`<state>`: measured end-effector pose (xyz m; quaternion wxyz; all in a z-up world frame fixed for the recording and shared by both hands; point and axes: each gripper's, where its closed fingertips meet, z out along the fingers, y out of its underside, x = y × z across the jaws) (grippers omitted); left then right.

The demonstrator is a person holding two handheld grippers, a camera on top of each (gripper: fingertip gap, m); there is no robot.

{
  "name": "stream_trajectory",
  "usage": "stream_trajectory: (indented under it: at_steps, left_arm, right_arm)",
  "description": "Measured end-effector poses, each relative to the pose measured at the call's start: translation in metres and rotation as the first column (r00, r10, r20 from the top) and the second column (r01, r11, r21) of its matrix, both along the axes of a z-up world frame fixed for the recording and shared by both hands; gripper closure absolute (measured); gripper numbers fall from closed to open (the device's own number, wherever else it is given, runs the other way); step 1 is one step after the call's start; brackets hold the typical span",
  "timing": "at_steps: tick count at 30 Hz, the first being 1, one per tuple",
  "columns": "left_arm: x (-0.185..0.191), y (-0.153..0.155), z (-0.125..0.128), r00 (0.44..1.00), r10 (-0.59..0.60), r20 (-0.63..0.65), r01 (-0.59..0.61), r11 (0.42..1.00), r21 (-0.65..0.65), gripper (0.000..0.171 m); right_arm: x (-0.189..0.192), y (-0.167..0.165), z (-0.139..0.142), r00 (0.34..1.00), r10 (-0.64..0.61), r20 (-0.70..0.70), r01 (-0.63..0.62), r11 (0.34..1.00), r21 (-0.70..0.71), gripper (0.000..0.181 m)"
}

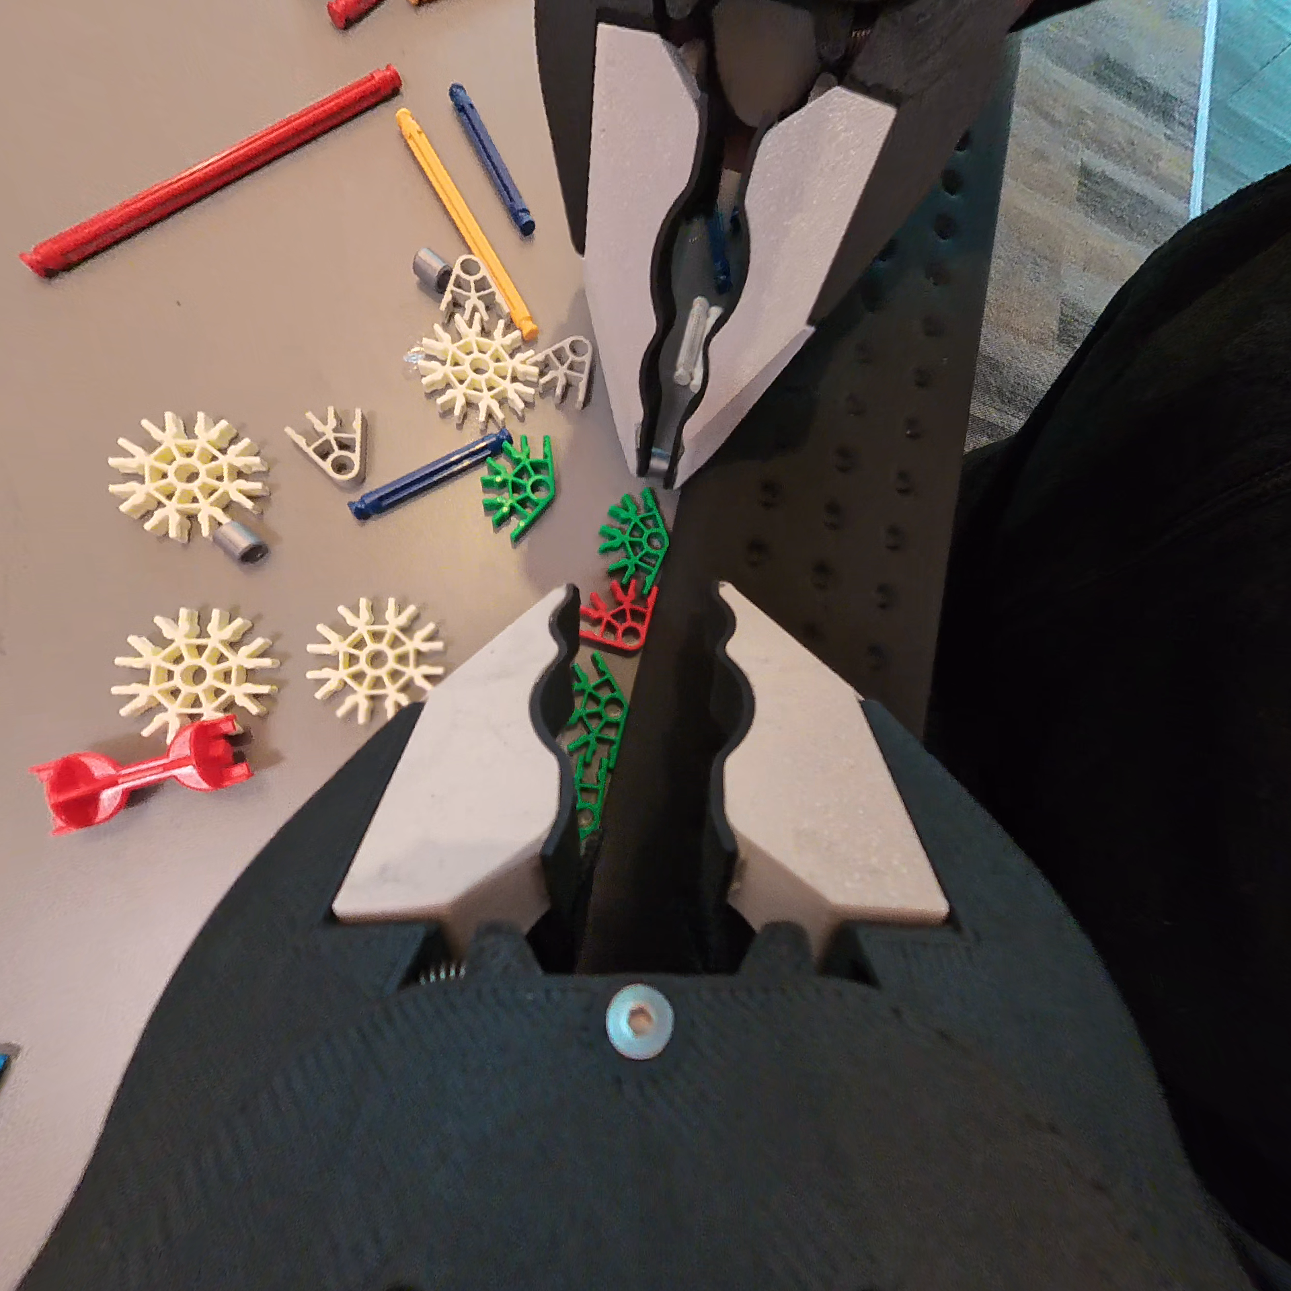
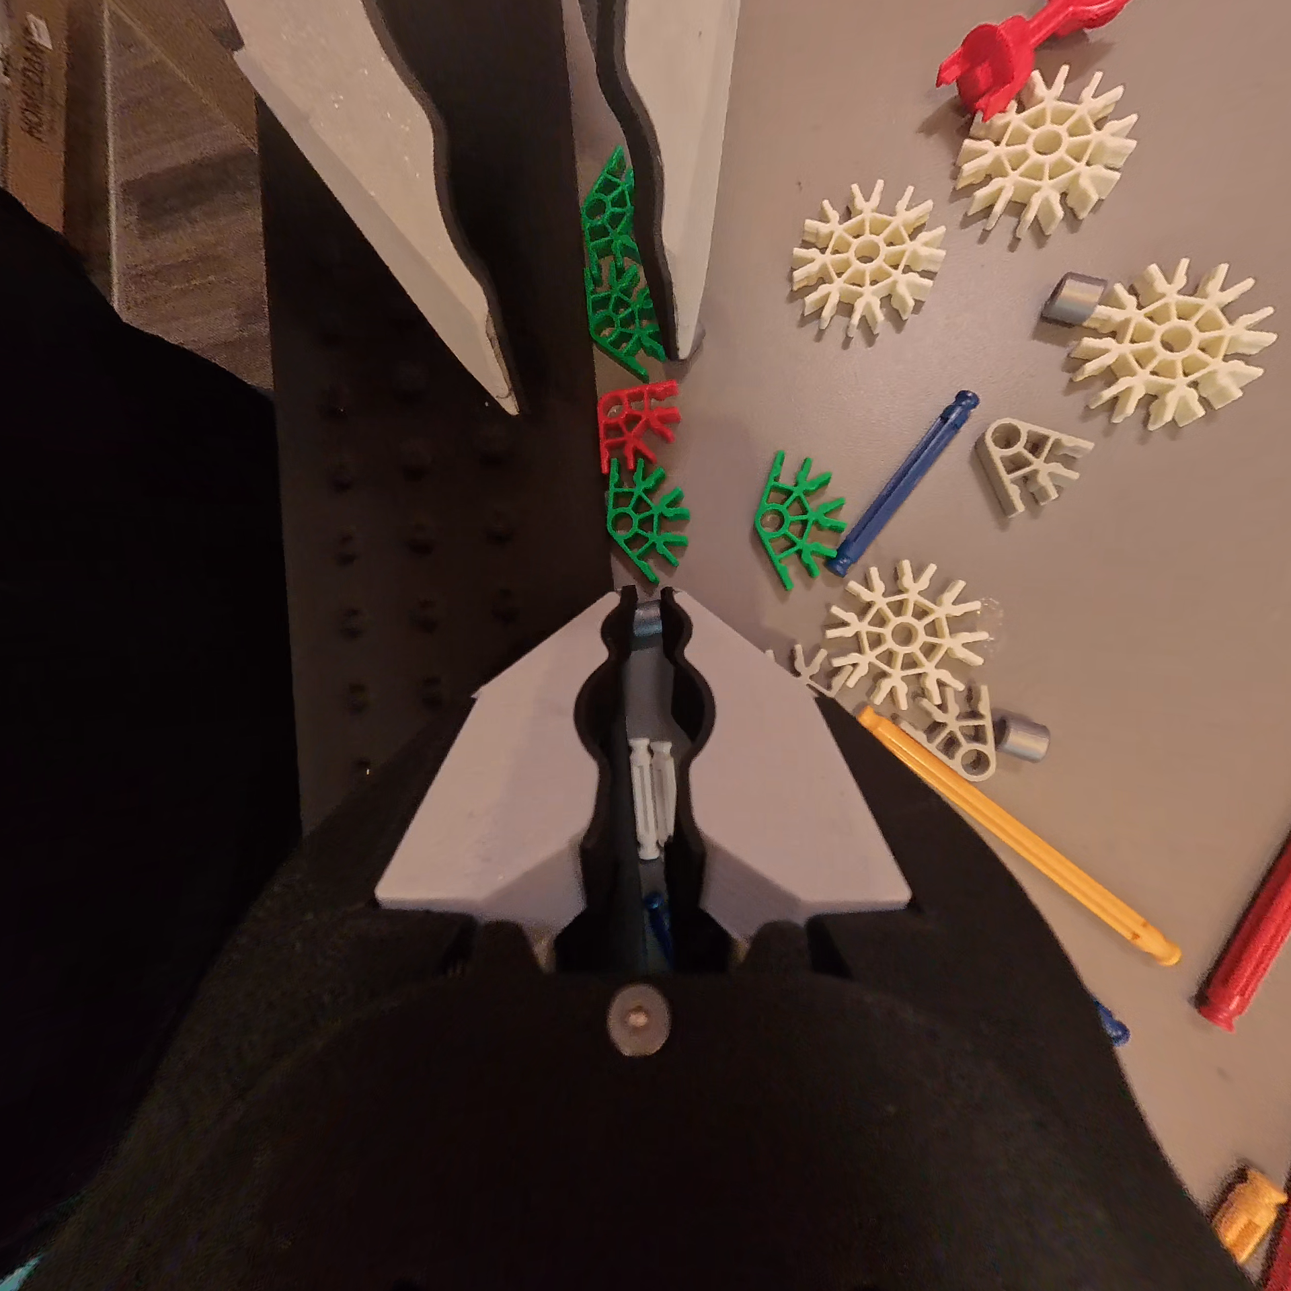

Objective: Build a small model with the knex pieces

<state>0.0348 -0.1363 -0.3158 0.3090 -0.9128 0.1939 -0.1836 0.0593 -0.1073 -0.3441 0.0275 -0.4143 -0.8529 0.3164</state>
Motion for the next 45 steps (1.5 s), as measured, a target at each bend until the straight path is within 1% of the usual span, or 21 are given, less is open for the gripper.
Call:
stream_trajectory:
  at_steps: [4, 6, 8, 9, 10, 11, 12, 14, 17, 19, 20, 22, 24, 27, 28, 31, 33, 36, 38, 39, 45]
  left_arm:
    - [-0.002, 0.001, 0.001, 1.0, 0.029, 0.002, -0.029, 0.999, 0.03, 0.139]
    - [-0.002, 0.008, 0.006, 0.998, 0.06, 0.007, -0.06, 0.996, 0.071, 0.139]
    - [-0.006, 0.021, 0.014, 0.994, 0.11, -0.026, -0.105, 0.983, 0.148, 0.136]
    - [-0.006, 0.029, 0.023, 0.99, 0.137, -0.036, -0.126, 0.969, 0.212, 0.134]
    - [0.0, 0.034, 0.032, 0.991, 0.135, -0.023, -0.125, 0.958, 0.258, 0.133]
    - [0.001, 0.042, 0.039, 0.986, 0.158, -0.045, -0.137, 0.942, 0.306, 0.132]
    - [0.0, 0.049, 0.045, 0.978, 0.186, -0.096, -0.141, 0.923, 0.358, 0.133]
    - [0.007, 0.06, 0.053, 0.963, 0.184, -0.197, -0.086, 0.903, 0.421, 0.133]
    - [0.015, 0.076, 0.064, 0.942, 0.204, -0.265, -0.057, 0.878, 0.475, 0.137]
    - [0.022, 0.083, 0.065, 0.943, 0.182, -0.278, -0.03, 0.88, 0.475, 0.138]
    - [0.023, 0.087, 0.068, 0.939, 0.186, -0.29, -0.02, 0.869, 0.494, 0.14]
    - [0.024, 0.091, 0.069, 0.927, 0.187, -0.326, 0.002, 0.864, 0.503, 0.147]
    - [0.022, 0.096, 0.076, 0.919, 0.223, -0.324, -0.016, 0.845, 0.535, 0.156]
    - [0.02, 0.101, 0.082, 0.917, 0.254, -0.308, -0.046, 0.833, 0.552, 0.165]
    - [0.02, 0.103, 0.084, 0.916, 0.266, -0.302, -0.057, 0.829, 0.557, 0.166]
    - [0.017, 0.106, 0.088, 0.908, 0.285, -0.308, -0.062, 0.817, 0.574, 0.167]
    - [0.015, 0.11, 0.091, 0.906, 0.305, -0.295, -0.079, 0.804, 0.589, 0.166]
    - [0.012, 0.113, 0.101, 0.899, 0.339, -0.278, -0.099, 0.774, 0.625, 0.157]
    - [0.015, 0.116, 0.093, 0.901, 0.31, -0.304, -0.08, 0.807, 0.585, 0.164]
    - [0.015, 0.117, 0.091, 0.902, 0.312, -0.299, -0.087, 0.809, 0.581, 0.166]
    - [0.013, 0.125, 0.099, 0.896, 0.347, -0.277, -0.11, 0.778, 0.618, 0.165]
  right_arm:
    - [-0.001, 0.003, 0.003, 0.999, -0.04, -0.008, 0.04, 0.999, -0.02, 0.177]
    - [-0.005, 0.007, 0.014, 0.993, -0.117, -0.02, 0.114, 0.988, -0.102, 0.176]
    - [-0.012, 0.016, 0.032, 0.973, -0.225, -0.048, 0.211, 0.955, -0.207, 0.177]
    - [-0.016, 0.022, 0.043, 0.957, -0.283, -0.061, 0.257, 0.929, -0.266, 0.177]
    - [-0.019, 0.027, 0.056, 0.94, -0.336, -0.067, 0.295, 0.893, -0.34, 0.177]
    - [-0.02, 0.03, 0.069, 0.921, -0.384, -0.059, 0.326, 0.846, -0.423, 0.177]
    - [-0.022, 0.035, 0.08, 0.904, -0.426, -0.039, 0.354, 0.795, -0.494, 0.177]
    - [-0.021, 0.044, 0.093, 0.879, -0.477, 0.004, 0.39, 0.713, -0.583, 0.177]
    - [-0.018, 0.049, 0.103, 0.863, -0.504, 0.041, 0.411, 0.651, -0.638, 0.177]
    - [-0.016, 0.051, 0.108, 0.853, -0.517, 0.07, 0.424, 0.609, -0.671, 0.177]
    - [-0.015, 0.051, 0.109, 0.851, -0.518, 0.085, 0.428, 0.591, -0.683, 0.177]
    - [-0.013, 0.053, 0.115, 0.845, -0.52, 0.126, 0.433, 0.526, -0.732, 0.177]
    - [-0.012, 0.055, 0.122, 0.839, -0.518, 0.168, 0.43, 0.441, -0.788, 0.177]
    - [-0.013, 0.063, 0.127, 0.819, -0.531, 0.216, 0.435, 0.33, -0.838, 0.177]
    - [-0.014, 0.065, 0.129, 0.812, -0.537, 0.228, 0.438, 0.302, -0.847, 0.178]
    - [-0.016, 0.07, 0.133, 0.792, -0.562, 0.238, 0.438, 0.251, -0.863, 0.177]
    - [-0.018, 0.073, 0.134, 0.776, -0.582, 0.243, 0.445, 0.232, -0.865, 0.177]
    - [-0.02, 0.081, 0.132, 0.748, -0.618, 0.242, 0.463, 0.225, -0.857, 0.177]
    - [-0.019, 0.082, 0.132, 0.749, -0.618, 0.24, 0.466, 0.232, -0.854, 0.177]
    - [-0.019, 0.083, 0.132, 0.747, -0.621, 0.239, 0.469, 0.236, -0.851, 0.177]
    - [-0.022, 0.09, 0.135, 0.72, -0.66, 0.217, 0.483, 0.251, -0.839, 0.177]
